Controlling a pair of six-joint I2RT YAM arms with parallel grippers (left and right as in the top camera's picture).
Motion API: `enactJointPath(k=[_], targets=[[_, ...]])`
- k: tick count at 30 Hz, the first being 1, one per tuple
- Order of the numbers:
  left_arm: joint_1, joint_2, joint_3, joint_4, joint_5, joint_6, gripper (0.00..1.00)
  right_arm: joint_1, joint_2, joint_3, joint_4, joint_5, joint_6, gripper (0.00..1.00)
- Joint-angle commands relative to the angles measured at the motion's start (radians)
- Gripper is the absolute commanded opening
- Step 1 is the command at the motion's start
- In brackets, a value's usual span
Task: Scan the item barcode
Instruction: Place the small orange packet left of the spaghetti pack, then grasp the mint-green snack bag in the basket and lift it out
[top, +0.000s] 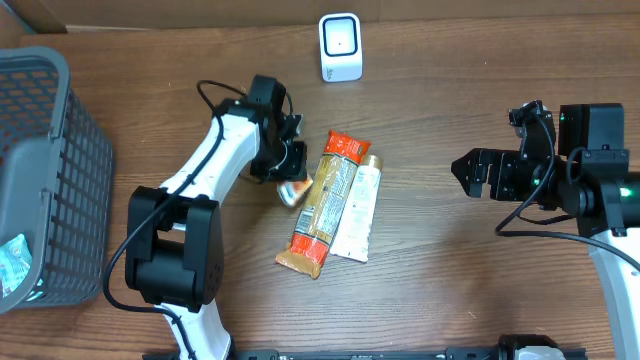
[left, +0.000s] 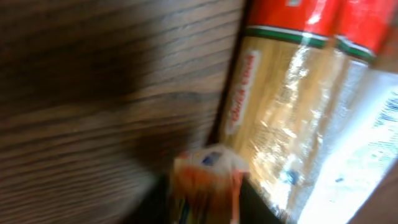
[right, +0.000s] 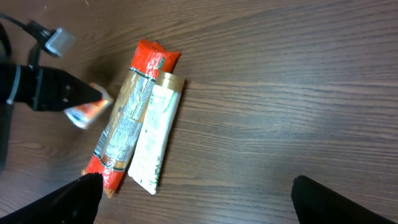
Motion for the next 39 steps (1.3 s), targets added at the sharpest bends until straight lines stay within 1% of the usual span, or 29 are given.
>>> enactJointPath(k=[1, 2, 3, 6, 10, 12, 17, 19, 21, 24, 26, 29, 30, 34, 39], targets=[[-0.008, -0.011, -0.039, 0.027, -0.008, -0.037, 0.58, -0.002, 0.002, 0.018, 0.006, 0.006, 0.003, 1.00], [-0.008, -0.011, -0.039, 0.027, -0.007, -0.037, 0.87, -0.002, 0.002, 0.018, 0.007, 0.006, 0.004, 1.00], [-0.008, -0.011, -0.036, 0.026, -0.008, -0.037, 1.00, -0.002, 0.002, 0.018, 0.007, 0.006, 0.003, 1.00], [0.009, -0.025, 0.053, -0.047, -0.013, -0.036, 1.00, -0.002, 0.002, 0.018, 0.011, 0.006, 0.004, 1.00], [0.076, -0.087, 0.304, -0.230, -0.043, -0.029, 1.00, -0.002, 0.002, 0.018, 0.014, 0.006, 0.004, 1.00], [0.128, -0.127, 0.451, -0.309, -0.090, -0.029, 1.00, -0.002, 0.002, 0.018, 0.014, 0.006, 0.004, 1.00], [0.330, -0.213, 0.798, -0.495, -0.248, -0.029, 1.00, -0.002, 0.002, 0.018, 0.015, 0.006, 0.004, 1.00], [0.441, -0.240, 0.878, -0.549, -0.292, -0.029, 1.00, -0.002, 0.002, 0.018, 0.015, 0.006, 0.003, 1.00], [0.566, -0.265, 0.909, -0.590, -0.302, -0.029, 1.00, -0.002, 0.002, 0.018, 0.017, 0.006, 0.003, 1.00], [0.753, -0.280, 0.905, -0.615, -0.314, -0.039, 1.00, -0.002, 0.002, 0.018, 0.018, 0.006, 0.004, 1.00], [0.866, -0.273, 0.874, -0.597, -0.360, -0.076, 1.00, -0.002, 0.002, 0.018, 0.017, 0.006, 0.004, 1.00], [0.999, -0.257, 0.775, -0.566, -0.375, -0.129, 1.00, -0.002, 0.002, 0.018, 0.021, 0.006, 0.004, 1.00], [1.042, -0.254, 0.707, -0.534, -0.376, -0.130, 1.00, -0.002, 0.003, 0.018, 0.022, 0.006, 0.003, 1.00], [1.111, -0.253, 0.523, -0.416, -0.376, -0.093, 1.00, -0.002, 0.016, 0.018, 0.020, 0.006, 0.004, 1.00], [1.154, -0.253, 0.325, -0.281, -0.367, 0.052, 1.00, -0.002, 0.052, 0.018, 0.013, 0.006, 0.004, 1.00]])
